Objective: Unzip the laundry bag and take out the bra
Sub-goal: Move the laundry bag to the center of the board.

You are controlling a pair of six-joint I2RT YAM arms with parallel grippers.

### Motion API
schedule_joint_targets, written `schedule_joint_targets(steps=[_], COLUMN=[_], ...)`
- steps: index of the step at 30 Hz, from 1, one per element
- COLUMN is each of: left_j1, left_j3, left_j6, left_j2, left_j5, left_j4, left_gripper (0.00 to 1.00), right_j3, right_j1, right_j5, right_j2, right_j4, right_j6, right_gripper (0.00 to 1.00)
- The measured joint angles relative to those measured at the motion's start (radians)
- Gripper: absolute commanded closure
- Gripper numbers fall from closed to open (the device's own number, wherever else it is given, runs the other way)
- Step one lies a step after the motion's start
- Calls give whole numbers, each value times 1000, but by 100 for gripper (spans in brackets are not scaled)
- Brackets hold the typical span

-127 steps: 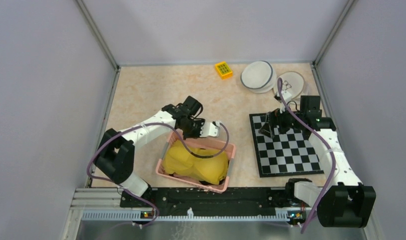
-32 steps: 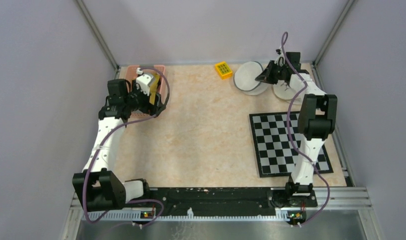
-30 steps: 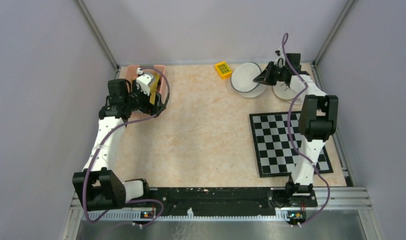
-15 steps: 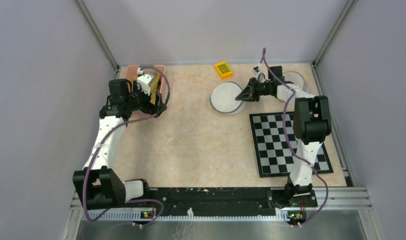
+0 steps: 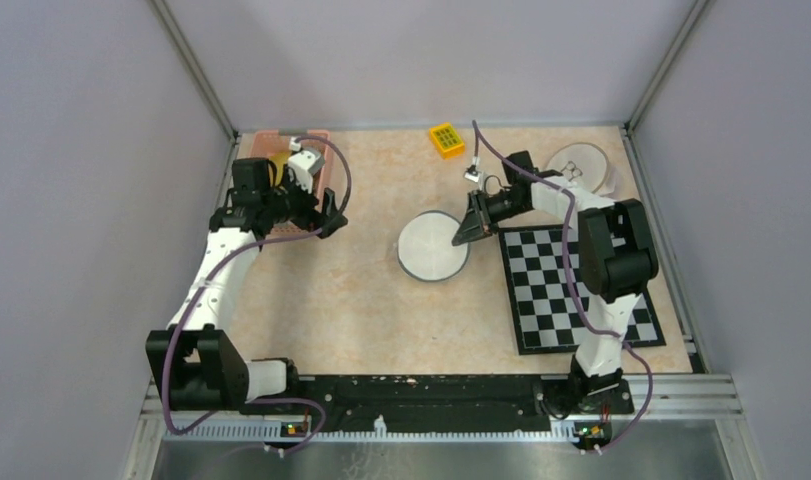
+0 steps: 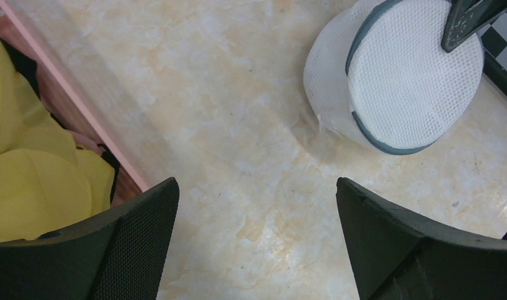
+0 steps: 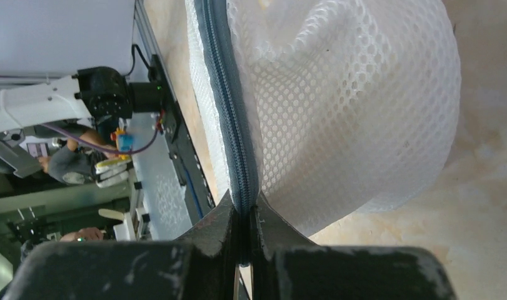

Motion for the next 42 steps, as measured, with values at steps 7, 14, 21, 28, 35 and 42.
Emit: schedule_joint_targets(steps=[7, 14, 21, 28, 35, 42], left_j1=[-87, -127, -167, -183, -208, -256], left_j3=[-34, -77, -77, -82, -141, -147], left_j6=[-21, -16, -5, 11, 88, 190], left_j2=[6, 6, 22, 38, -19, -79], left_j5=[19, 23, 47, 61, 124, 157], left_j4=[2, -2, -1, 0, -3, -29], left_gripper=[1, 1, 1, 1, 1, 1], right_j3=[93, 251, 394, 473, 509, 594], right_j1=[0, 0, 0, 27, 127, 239], right_j5=[43, 135, 211, 212, 223, 267], right_j2=[53, 114, 187, 254, 254, 263], right_j4=[-173, -259, -282, -295, -321, -351], right_j6=[-162, -217, -220, -213, -251, -311], right_gripper=[76, 59, 58, 47, 42, 35])
